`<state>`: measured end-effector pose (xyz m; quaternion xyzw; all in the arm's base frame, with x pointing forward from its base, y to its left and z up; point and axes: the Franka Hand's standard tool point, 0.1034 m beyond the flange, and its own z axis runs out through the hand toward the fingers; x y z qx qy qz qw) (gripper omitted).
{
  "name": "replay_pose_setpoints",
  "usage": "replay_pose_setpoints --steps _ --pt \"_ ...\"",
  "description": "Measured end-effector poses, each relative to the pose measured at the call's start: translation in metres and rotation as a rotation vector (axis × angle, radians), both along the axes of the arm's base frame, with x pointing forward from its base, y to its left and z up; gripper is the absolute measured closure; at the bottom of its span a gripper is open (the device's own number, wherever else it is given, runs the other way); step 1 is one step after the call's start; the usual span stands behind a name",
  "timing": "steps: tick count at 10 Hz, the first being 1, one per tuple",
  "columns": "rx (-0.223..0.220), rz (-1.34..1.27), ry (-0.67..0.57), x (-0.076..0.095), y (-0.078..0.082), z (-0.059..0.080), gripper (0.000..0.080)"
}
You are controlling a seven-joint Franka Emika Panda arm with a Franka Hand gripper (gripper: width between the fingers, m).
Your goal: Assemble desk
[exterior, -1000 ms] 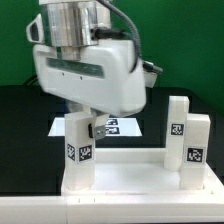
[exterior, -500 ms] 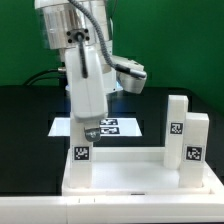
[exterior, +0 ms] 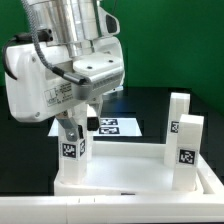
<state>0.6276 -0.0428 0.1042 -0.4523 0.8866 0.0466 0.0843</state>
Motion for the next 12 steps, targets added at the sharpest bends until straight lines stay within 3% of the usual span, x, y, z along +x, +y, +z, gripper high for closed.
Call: replay_pose_setpoints --steps 3,4,5,7,12 --pt "0.003 -0.040 0.008 0.000 0.000 0.000 0.0503" --pt "0.007 -0.022 -0.004 0.001 0.003 0.008 0.0318" --pt "0.017 0.007 -0.025 -0.002 0.005 0.023 0.0207" --pt "0.029 0.019 -0.053 -0.005 0.006 0.045 0.0160" --pt "0.027 0.026 -0.053 -0.005 0.006 0.043 0.0150"
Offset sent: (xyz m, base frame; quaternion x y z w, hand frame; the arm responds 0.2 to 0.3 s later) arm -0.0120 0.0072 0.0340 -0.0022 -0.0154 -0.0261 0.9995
